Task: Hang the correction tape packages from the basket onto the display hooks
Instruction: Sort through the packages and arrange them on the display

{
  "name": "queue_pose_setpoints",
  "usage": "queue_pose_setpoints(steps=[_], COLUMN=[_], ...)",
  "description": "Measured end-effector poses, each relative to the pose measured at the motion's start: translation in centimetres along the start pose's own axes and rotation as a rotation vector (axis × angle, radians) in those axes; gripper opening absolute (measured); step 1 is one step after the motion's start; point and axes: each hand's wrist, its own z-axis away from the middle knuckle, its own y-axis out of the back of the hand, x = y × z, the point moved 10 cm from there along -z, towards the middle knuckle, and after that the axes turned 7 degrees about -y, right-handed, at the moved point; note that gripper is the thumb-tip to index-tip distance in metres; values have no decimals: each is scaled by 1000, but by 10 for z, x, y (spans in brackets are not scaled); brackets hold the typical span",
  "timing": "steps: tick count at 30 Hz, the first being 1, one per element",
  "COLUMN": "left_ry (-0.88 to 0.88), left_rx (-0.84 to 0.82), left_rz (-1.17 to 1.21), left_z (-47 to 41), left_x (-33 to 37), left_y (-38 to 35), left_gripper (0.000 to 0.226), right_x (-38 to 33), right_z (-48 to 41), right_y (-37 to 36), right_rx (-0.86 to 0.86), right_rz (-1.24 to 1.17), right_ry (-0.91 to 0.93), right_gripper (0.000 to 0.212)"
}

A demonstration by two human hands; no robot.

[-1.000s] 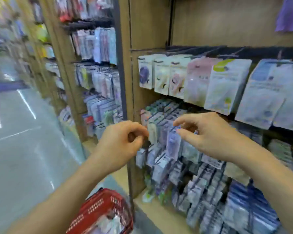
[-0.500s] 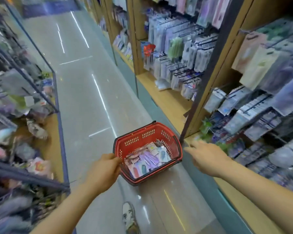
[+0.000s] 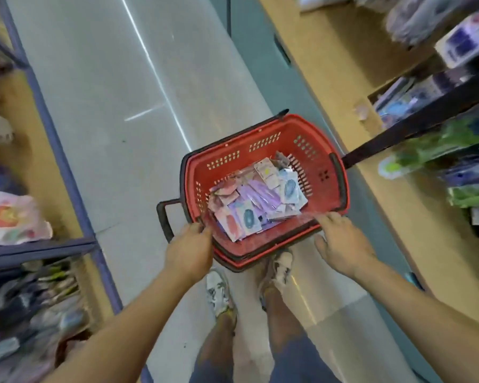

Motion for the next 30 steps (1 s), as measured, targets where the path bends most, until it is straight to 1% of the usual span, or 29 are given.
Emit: queue_pose_setpoints(steps=[2, 4, 6, 10, 12, 15, 19, 22, 24, 26, 27, 30], left_ry=[-18, -43, -39, 13, 77, 223, 307, 379, 401, 376, 352, 243], left_rx=[-9, -27, -80, -217, -253, -312, -241, -130, -82, -81, -91, -166], left_rz=[-19, -71, -120, -108, -58, 117, 296, 441, 510, 535, 532, 516], left_z=[-51, -101, -148, -225, -257, -289, -314, -323, -325, -327, -327, -324], left_x=[5, 12, 14, 8, -4, -25, -33, -41, -46, -44, -41, -31], left_y=[-26, -55, -91, -168, -200, -239, -263, -258, -250, -245, -244, -249], left_gripper=[39, 40, 40, 47, 50, 68, 82, 96, 93, 81, 77, 75], right_x=[-6, -10, -8, 3, 4, -3, -16, -22, -31, -38, -39, -36], right_z=[-56, -111, -162, -241, -274, -310, -339, -352, -355, -359, -363, -374], right_y=[-18, -51, -88, -161, -193, -235, -272, -277, -277, -273, -271, -269], right_rx=[39, 38, 10, -84, -136, -198, -240, -187, -155, -133, -127, -196], right_rz=[-22, -23, 1, 55, 84, 101, 155, 69, 6, -156, -262, -508], right_ry=[26, 55, 68, 63, 69, 112, 167, 125, 156, 194, 182, 63], right_gripper=[52, 55, 57, 62, 66, 69, 68, 65, 59, 48, 41, 23])
